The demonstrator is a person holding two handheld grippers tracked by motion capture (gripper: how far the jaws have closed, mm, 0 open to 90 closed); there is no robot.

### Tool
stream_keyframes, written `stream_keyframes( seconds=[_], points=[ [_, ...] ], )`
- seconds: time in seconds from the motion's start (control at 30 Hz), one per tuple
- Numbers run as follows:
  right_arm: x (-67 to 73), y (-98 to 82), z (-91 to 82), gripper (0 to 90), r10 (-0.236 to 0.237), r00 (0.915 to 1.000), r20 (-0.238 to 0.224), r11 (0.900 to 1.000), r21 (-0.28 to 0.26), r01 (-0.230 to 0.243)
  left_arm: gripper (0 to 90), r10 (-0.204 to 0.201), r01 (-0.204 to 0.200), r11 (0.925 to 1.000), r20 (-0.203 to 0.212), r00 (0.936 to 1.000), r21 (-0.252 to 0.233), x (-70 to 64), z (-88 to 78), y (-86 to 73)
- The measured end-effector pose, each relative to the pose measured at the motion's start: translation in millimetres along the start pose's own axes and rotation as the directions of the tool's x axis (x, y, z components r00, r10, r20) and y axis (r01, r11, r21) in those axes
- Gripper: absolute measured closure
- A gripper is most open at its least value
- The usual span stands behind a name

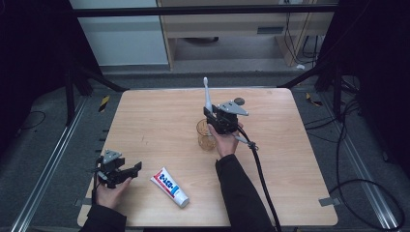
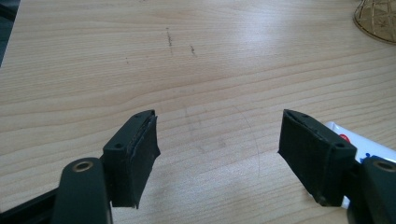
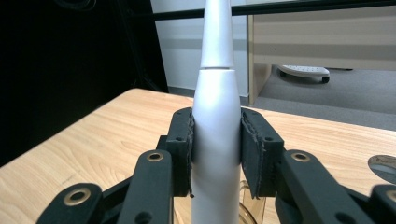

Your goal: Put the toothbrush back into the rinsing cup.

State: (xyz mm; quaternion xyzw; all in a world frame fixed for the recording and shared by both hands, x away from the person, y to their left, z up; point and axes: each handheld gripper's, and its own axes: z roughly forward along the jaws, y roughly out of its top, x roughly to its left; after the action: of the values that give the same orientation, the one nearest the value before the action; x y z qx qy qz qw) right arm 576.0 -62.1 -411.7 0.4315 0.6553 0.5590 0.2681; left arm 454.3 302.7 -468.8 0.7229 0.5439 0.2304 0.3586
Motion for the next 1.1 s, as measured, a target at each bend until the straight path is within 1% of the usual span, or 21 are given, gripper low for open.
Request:
stream_keyframes(
  seconds=[0.23,0.43,0.6,0.7,0.93,1.03,1.1],
  points=[
    [-1.0,-0.4,-1.9,66.7,-0.011,0.9999,-0.002,0.998,0.055,0.011,27.5,-0.002,0.002,1.0,0.0,1.0,0.0,-0.3,0.4,-0.1],
    [-6.3,-4.0,-3.9,66.7,-0.004,0.9999,0.011,0.997,0.071,0.003,27.5,-0.001,0.001,1.0,0.001,1.0,0.0,-0.6,0.4,0.0],
    [-8.6,-7.2,-6.3,66.6,-0.007,0.9999,0.011,0.997,0.083,0.006,27.5,-0.001,0.001,1.0,0.001,1.0,0.001,-0.7,0.5,0.0],
    [-10.4,-9.2,-6.5,66.6,-0.011,0.9998,0.016,0.994,0.104,0.01,27.5,-0.002,0.002,1.0,0.0,1.0,0.001,-0.2,0.5,0.0],
    [-9.2,-12.6,-5.7,66.6,-0.032,0.9994,0.013,0.991,0.133,0.03,27.5,-0.001,0.001,1.0,0.0,1.0,0.001,-0.4,0.5,-0.1],
    [-9.8,-15.4,-4.3,66.5,-0.034,0.9993,0.017,0.988,0.152,0.031,27.5,-0.001,0.001,1.0,0.0,1.0,0.001,-0.5,0.5,-0.1],
    [-10.1,-15.7,-4.2,66.5,-0.034,0.9993,0.015,0.988,0.153,0.032,27.5,-0.001,0.001,1.0,0.0,1.0,0.001,-0.5,0.5,-0.1]
  ],
)
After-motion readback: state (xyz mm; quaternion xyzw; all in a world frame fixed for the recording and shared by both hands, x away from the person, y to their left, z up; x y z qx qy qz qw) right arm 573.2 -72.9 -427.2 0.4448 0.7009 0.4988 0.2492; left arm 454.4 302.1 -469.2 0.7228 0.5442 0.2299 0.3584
